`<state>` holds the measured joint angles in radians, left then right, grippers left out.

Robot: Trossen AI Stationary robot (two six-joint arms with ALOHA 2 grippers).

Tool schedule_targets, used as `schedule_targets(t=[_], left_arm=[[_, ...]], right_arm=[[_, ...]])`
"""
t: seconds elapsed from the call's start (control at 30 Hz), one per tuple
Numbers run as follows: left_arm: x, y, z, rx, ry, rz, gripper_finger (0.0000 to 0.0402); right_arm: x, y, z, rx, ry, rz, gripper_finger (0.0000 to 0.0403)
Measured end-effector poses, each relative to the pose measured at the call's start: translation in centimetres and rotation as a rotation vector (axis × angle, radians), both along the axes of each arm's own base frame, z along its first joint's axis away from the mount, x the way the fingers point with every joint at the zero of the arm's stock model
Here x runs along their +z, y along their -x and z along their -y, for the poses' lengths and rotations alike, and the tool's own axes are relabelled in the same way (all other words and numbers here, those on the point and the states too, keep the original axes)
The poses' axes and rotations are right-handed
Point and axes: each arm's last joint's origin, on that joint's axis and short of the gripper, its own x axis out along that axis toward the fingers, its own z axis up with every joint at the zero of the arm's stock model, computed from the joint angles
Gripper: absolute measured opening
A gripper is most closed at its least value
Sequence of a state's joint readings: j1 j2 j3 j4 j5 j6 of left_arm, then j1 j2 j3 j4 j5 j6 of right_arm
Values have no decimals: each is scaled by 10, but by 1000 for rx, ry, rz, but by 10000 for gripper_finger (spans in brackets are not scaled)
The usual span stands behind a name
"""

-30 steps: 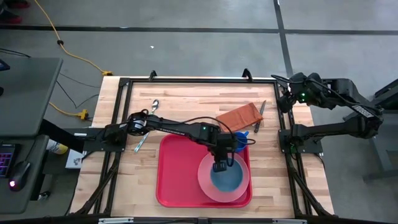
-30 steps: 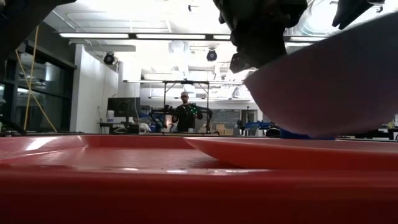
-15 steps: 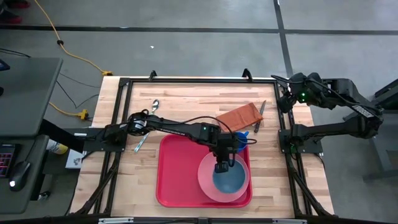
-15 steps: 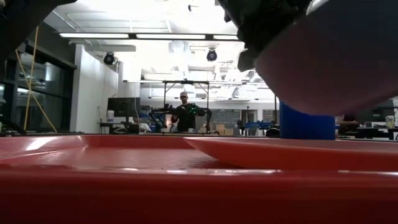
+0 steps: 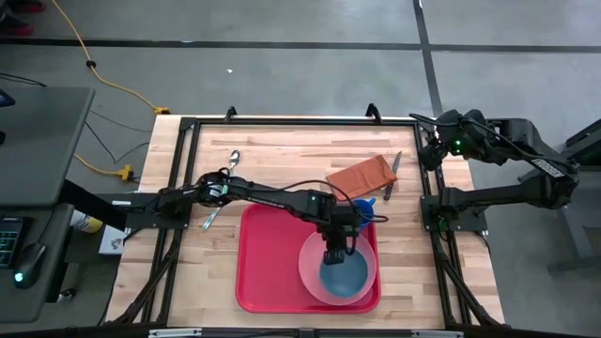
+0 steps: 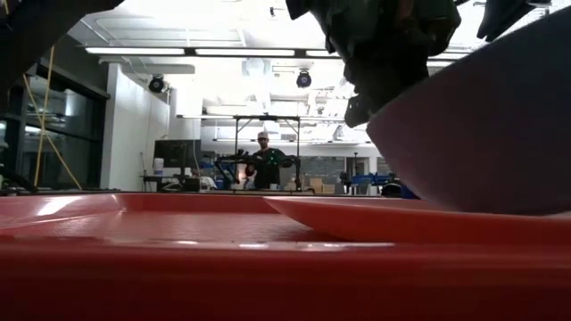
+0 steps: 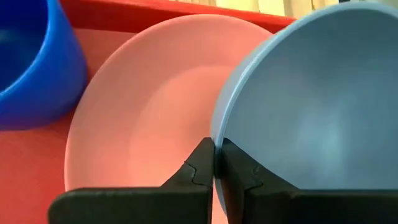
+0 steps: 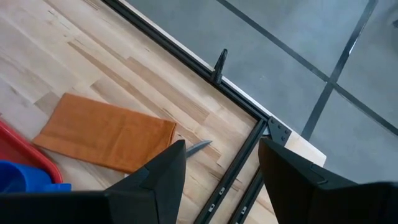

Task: Set up tray
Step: Put the light blue bowl on the pink plate

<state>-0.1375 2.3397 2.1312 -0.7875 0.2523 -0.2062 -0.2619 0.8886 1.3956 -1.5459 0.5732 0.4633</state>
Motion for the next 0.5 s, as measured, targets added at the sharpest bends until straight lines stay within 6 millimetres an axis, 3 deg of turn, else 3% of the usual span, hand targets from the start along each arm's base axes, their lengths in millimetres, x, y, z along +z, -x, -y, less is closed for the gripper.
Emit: schedule_targets(t=[0.27, 0.5], left_arm=[[1, -1, -6, 7, -37, 16, 47], [1, -1, -8, 4, -37, 16, 72]], right_arm=[[0, 0, 0, 0, -1, -3, 181], [0, 1, 0, 1, -4, -9, 181]])
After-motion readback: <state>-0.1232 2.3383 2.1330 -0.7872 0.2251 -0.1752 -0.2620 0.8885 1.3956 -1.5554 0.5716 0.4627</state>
